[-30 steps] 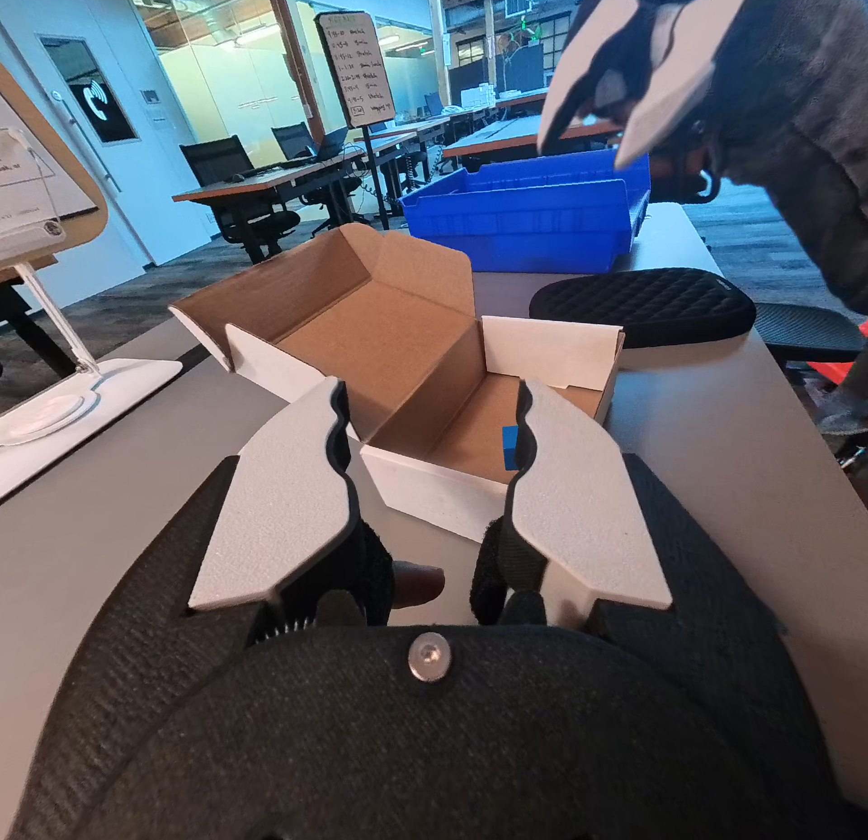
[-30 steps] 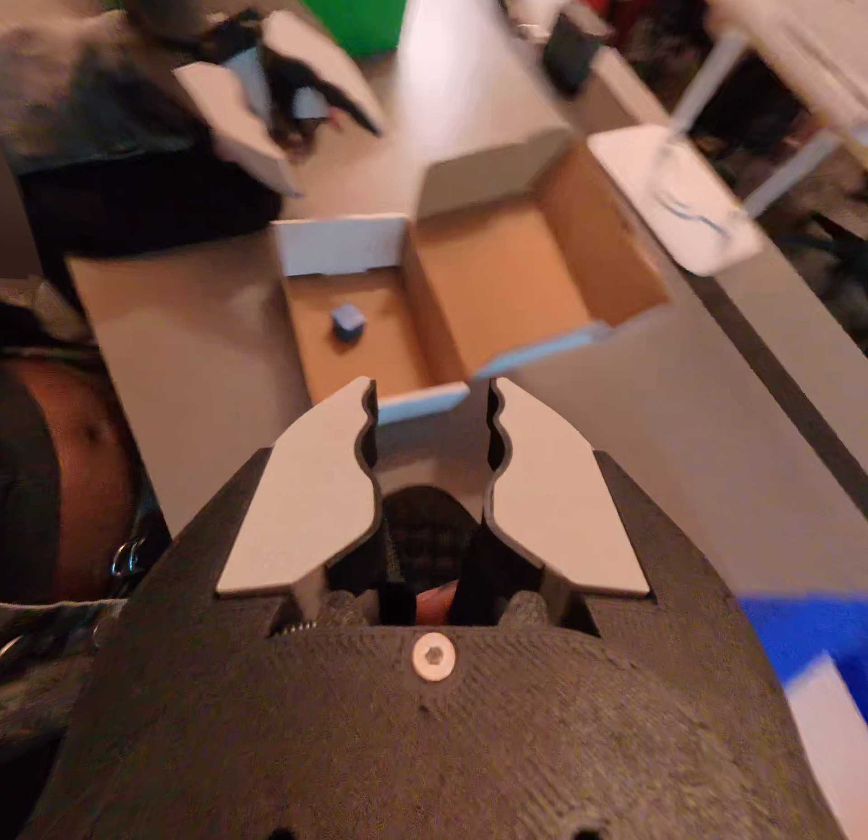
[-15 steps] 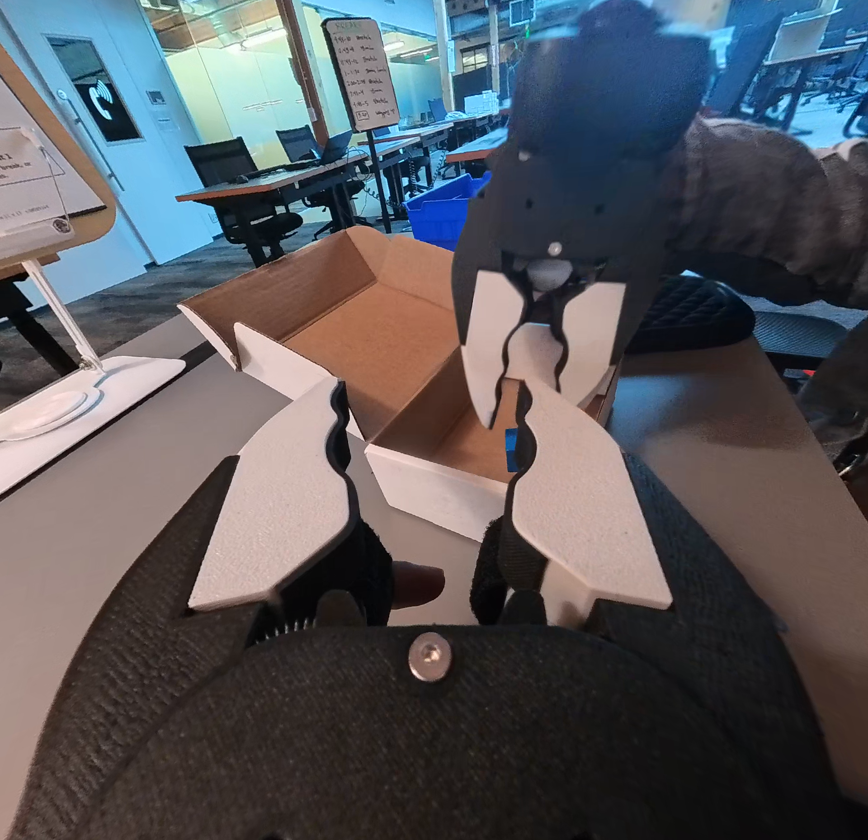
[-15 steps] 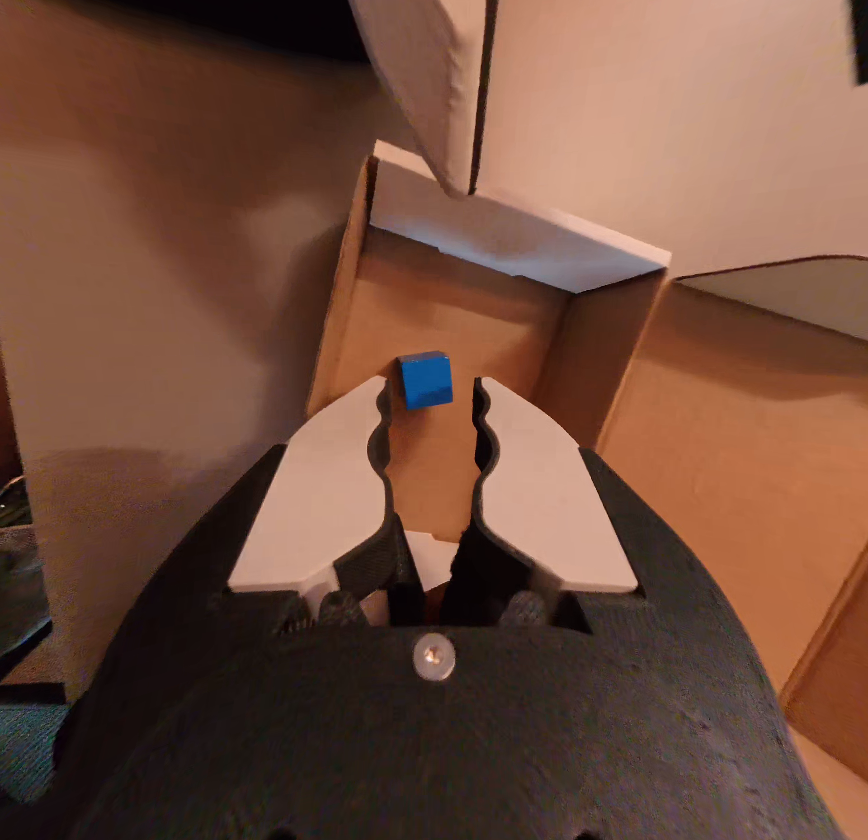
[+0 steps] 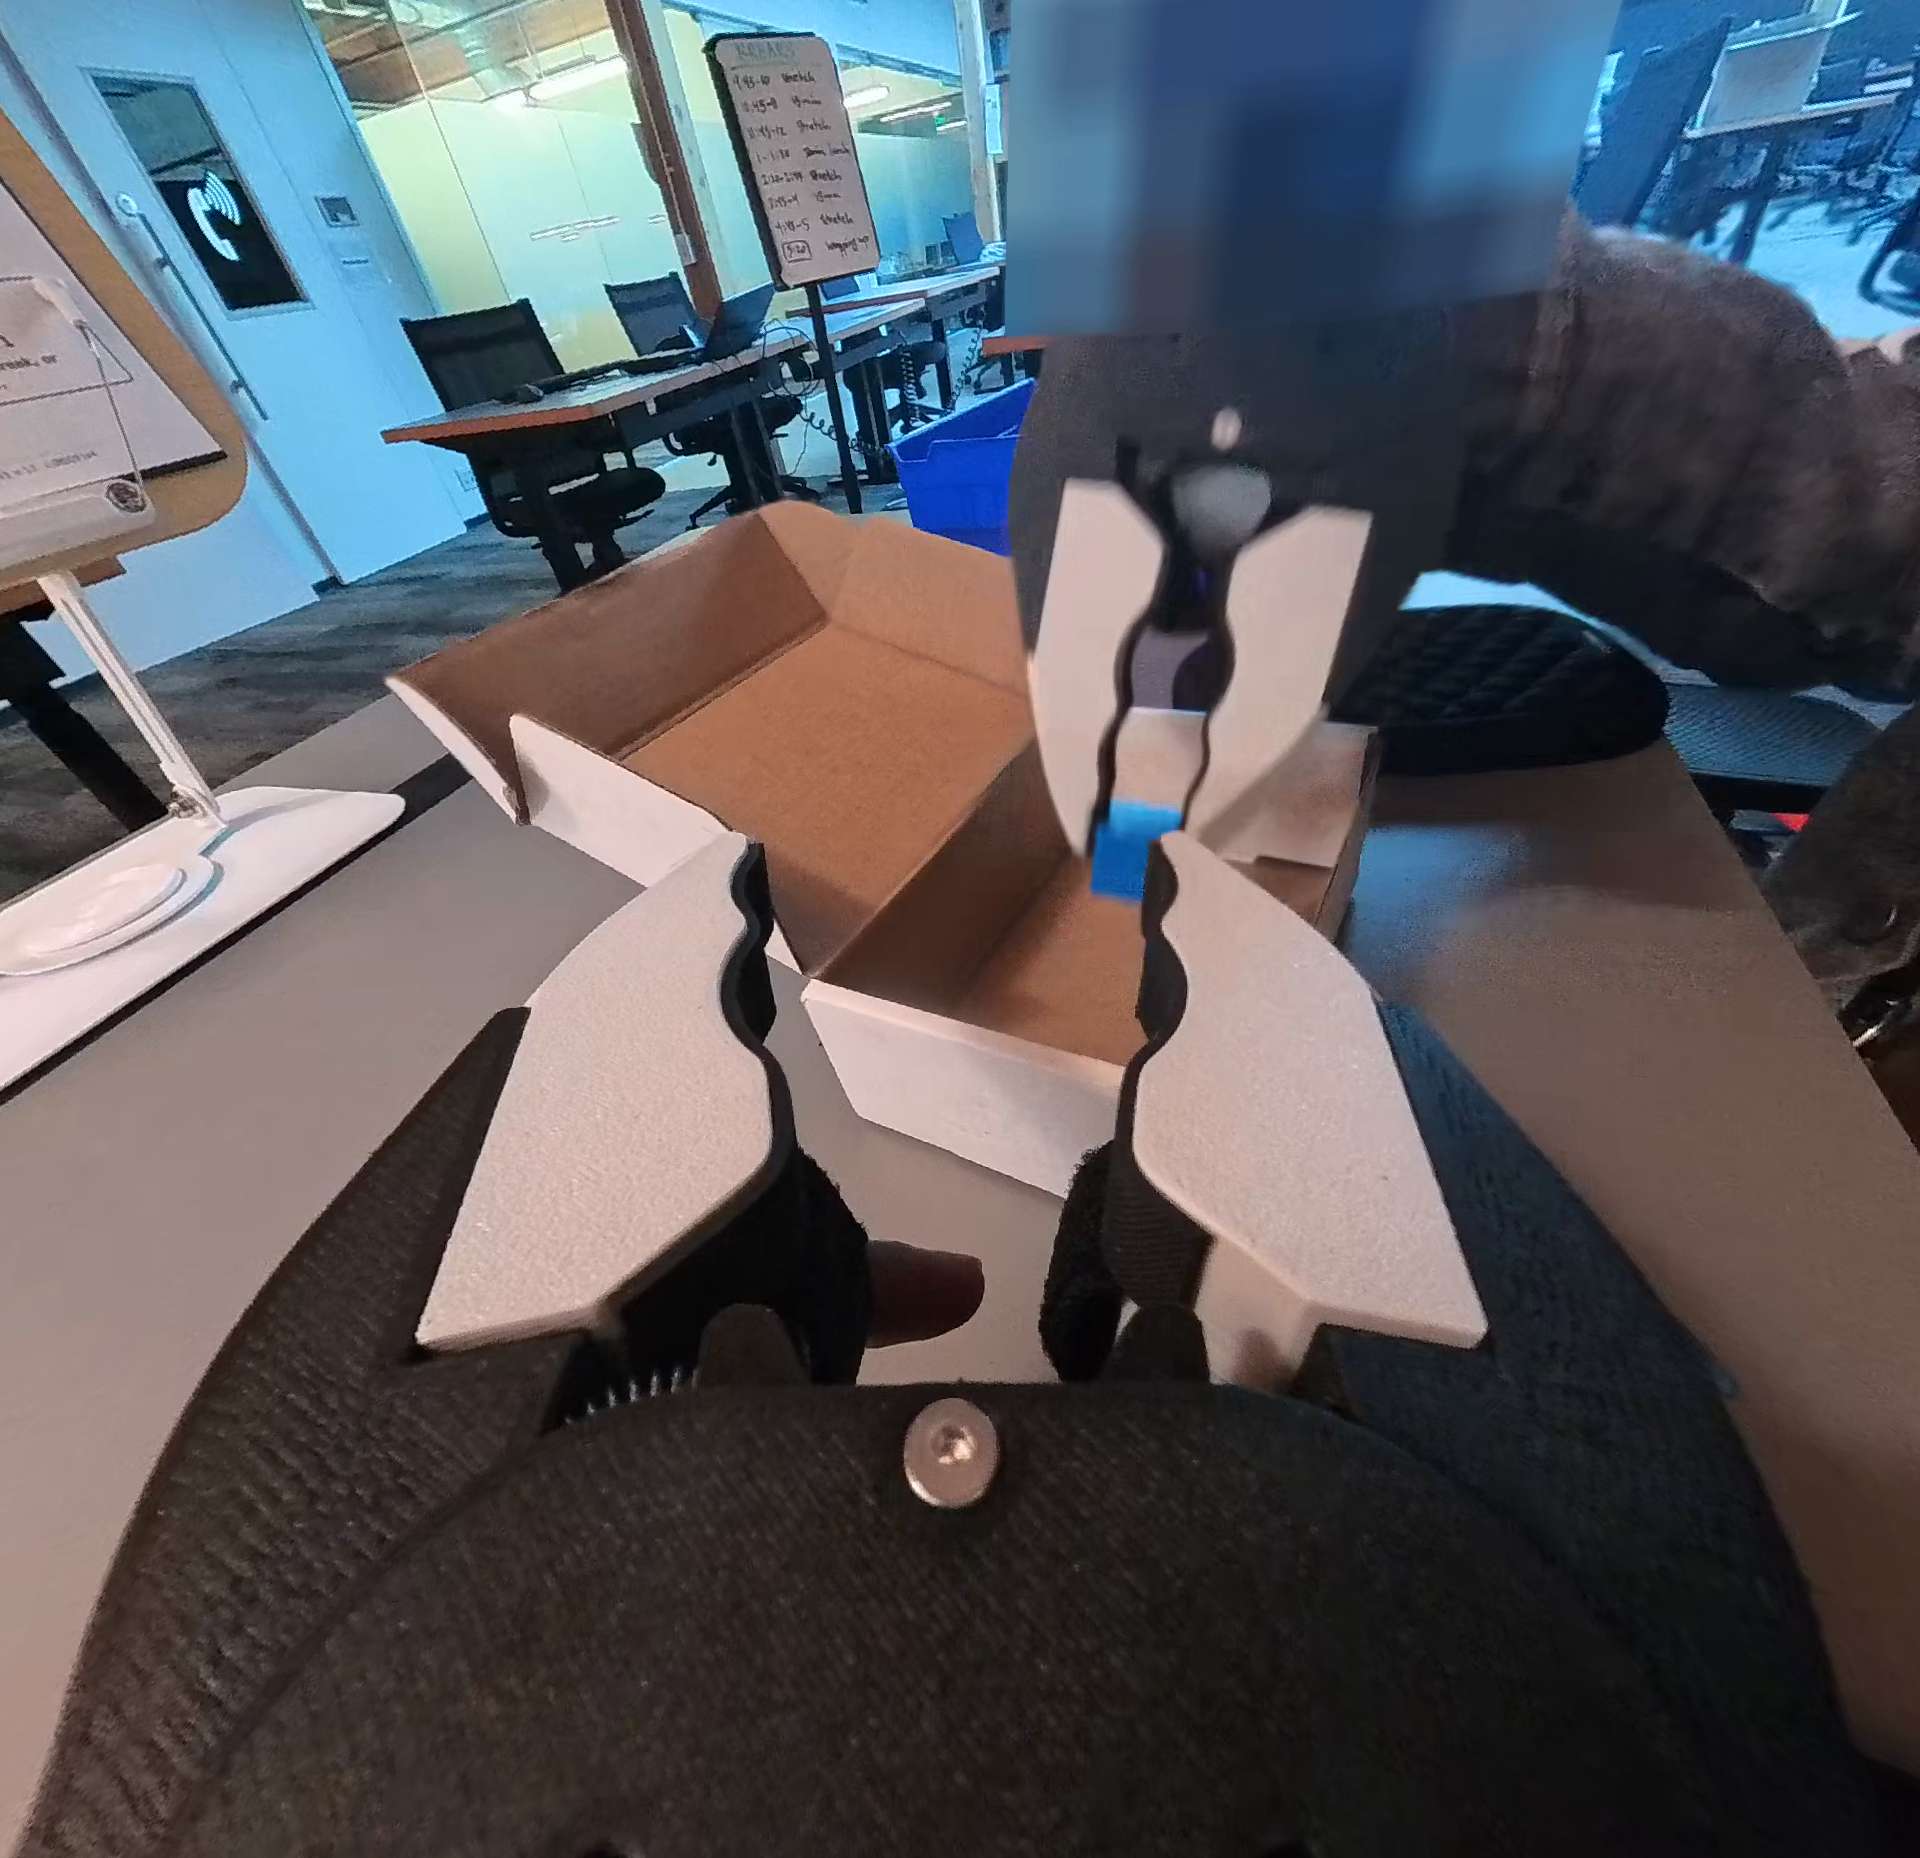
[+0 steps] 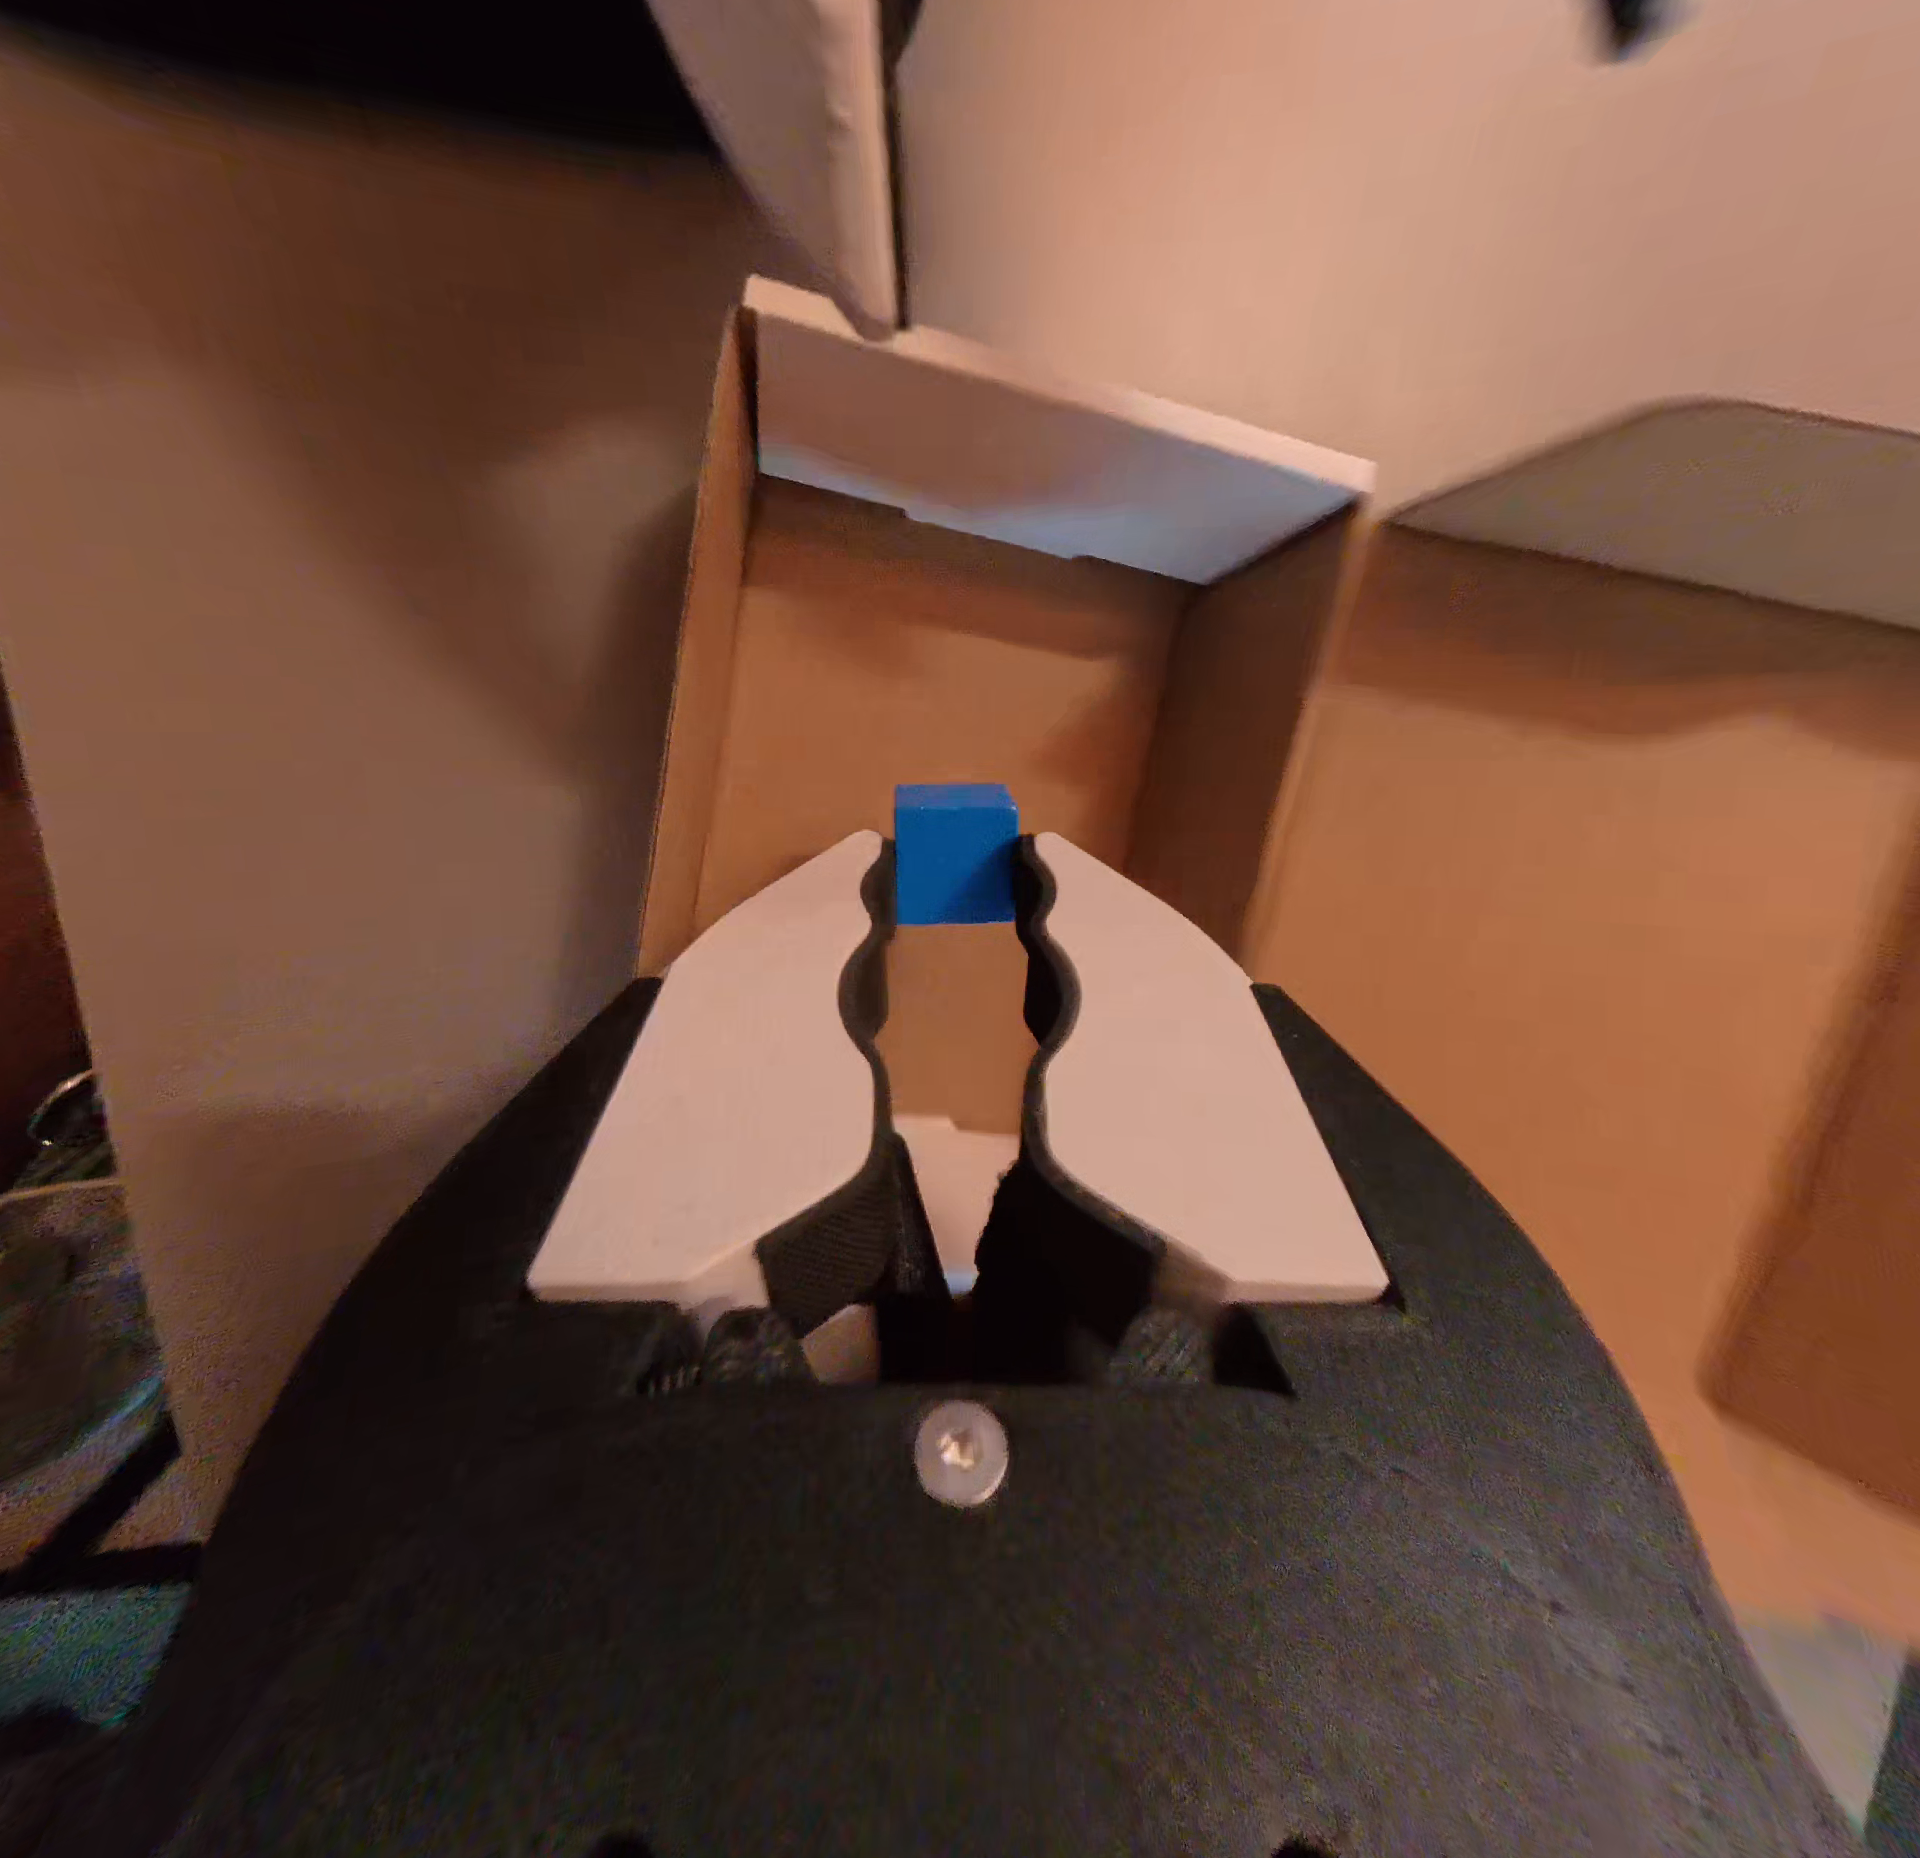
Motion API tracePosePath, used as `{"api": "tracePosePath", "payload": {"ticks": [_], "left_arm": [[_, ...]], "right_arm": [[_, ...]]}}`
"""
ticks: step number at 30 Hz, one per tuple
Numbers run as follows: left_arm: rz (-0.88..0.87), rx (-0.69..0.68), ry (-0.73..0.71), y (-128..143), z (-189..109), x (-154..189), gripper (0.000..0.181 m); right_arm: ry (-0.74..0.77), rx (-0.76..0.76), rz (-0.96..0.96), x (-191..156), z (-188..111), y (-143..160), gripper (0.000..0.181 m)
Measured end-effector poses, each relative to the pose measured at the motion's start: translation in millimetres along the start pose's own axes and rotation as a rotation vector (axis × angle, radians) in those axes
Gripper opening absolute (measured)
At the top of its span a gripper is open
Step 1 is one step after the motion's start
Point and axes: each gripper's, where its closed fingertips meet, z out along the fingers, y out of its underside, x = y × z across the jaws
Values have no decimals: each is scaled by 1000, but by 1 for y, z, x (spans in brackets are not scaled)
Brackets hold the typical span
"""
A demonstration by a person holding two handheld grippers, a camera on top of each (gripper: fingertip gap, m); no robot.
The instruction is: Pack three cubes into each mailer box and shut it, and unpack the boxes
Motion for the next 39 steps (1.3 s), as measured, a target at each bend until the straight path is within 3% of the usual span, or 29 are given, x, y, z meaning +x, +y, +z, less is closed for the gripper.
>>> {"api": "tracePosePath", "payload": {"ticks": [1, 4, 6, 11, 15, 19, 23, 30, 39], "left_arm": [[0, 0, 0, 0, 0, 0, 69], [1, -2, 1, 1, 0, 0, 69], [4, -4, 1, 1, 0, 1, 69], [5, -8, -2, 1, 1, 0, 68], [10, -17, -4, 3, 2, 1, 68], [13, -24, -7, 4, 3, 1, 68], [7, -23, -11, 4, 3, 0, 68], [2, -20, -12, 4, 2, -1, 68], [3, -18, -11, 4, 2, -1, 68]], "right_arm": [[35, 30, 30, 4, -13, 1, 22], [159, 93, 152, 16, -61, 21, 22], [267, 76, 261, 23, -96, 52, 22], [554, 21, 645, 27, -186, 161, 22], [692, -54, 1007, 4, -224, 263, 22], [671, -120, 1278, -28, -220, 339, 22], [543, -168, 1450, -50, -190, 382, 22], [419, -239, 1550, -65, -156, 410, 23], [401, -318, 1576, -71, -150, 423, 23]]}}
